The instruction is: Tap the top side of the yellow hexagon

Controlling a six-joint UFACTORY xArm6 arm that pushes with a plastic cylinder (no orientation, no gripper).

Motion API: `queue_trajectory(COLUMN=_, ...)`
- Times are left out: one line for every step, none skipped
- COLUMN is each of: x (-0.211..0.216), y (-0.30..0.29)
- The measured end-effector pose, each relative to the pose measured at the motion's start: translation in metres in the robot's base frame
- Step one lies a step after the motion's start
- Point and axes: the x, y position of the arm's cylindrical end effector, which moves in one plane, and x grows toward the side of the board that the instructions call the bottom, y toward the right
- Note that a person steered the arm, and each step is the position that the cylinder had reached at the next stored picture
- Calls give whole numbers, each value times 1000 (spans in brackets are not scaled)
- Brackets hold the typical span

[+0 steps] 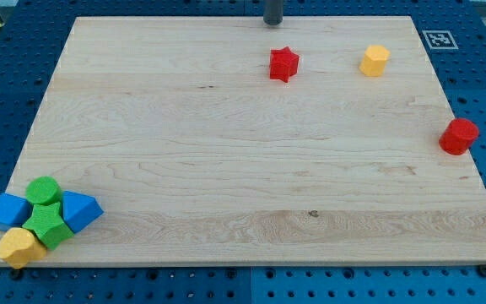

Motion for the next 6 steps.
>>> queue_trajectory(x=1, y=17)
queue_trajectory(x=2, y=75)
queue_trajectory(x=12, y=124)
queue_trajectory(x=40, y=148)
queue_trajectory(x=74, y=148)
queue_trajectory(x=93, y=133)
